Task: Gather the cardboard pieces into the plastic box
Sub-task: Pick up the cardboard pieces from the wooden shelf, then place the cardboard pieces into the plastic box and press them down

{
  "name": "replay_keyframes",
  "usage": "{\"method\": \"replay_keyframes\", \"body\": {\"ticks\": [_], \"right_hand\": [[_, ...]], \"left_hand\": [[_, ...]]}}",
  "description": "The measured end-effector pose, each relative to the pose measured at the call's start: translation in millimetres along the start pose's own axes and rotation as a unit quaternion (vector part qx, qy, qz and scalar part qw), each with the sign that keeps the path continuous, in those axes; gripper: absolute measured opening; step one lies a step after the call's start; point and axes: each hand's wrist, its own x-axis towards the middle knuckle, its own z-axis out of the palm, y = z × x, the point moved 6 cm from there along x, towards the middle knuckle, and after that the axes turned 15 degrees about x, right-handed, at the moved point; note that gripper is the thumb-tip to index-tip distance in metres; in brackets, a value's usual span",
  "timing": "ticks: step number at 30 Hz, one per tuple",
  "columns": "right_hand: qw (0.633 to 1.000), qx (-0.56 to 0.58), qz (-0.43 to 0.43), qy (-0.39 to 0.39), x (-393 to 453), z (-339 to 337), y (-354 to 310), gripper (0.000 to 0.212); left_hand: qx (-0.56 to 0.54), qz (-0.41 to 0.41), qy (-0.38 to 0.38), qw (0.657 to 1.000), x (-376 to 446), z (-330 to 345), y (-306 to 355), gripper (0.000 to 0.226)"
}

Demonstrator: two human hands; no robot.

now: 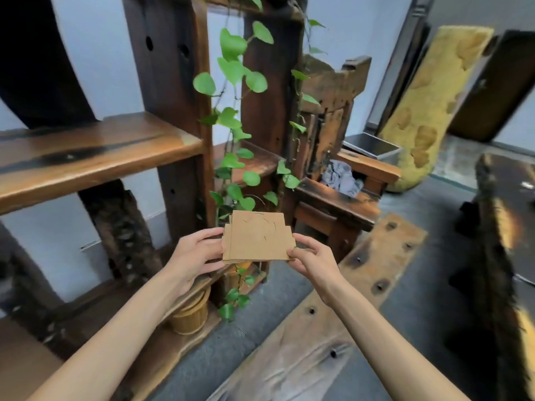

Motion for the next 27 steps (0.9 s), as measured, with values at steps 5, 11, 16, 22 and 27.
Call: {"method": "replay_keyframes", "body": {"ticks": [5, 11, 16, 22, 27], "right_hand": [[0.998, 0.018, 0.003, 0.057, -31, -69, 8, 0.035], [0.99, 0.051, 0.027, 0.13, -96, -165, 26, 0.039], [0.975, 0.066, 0.036, 0.209, -162, -245, 47, 0.042], [0.957, 0.084, 0.039, 0.274, -229, -304, 69, 0.043], [0.935, 0.113, 0.035, 0.335, -288, -342, 86, 0.042]], "left_hand": [[0.051, 0.002, -0.055, 0.997, -3, 64, -7, 0.042], [0.105, -0.012, -0.146, 0.984, -26, 159, -29, 0.041], [0.146, -0.025, -0.223, 0.964, -58, 246, -48, 0.043], [0.174, -0.037, -0.284, 0.942, -101, 317, -62, 0.046], [0.208, -0.032, -0.333, 0.919, -140, 370, -72, 0.046]]}}
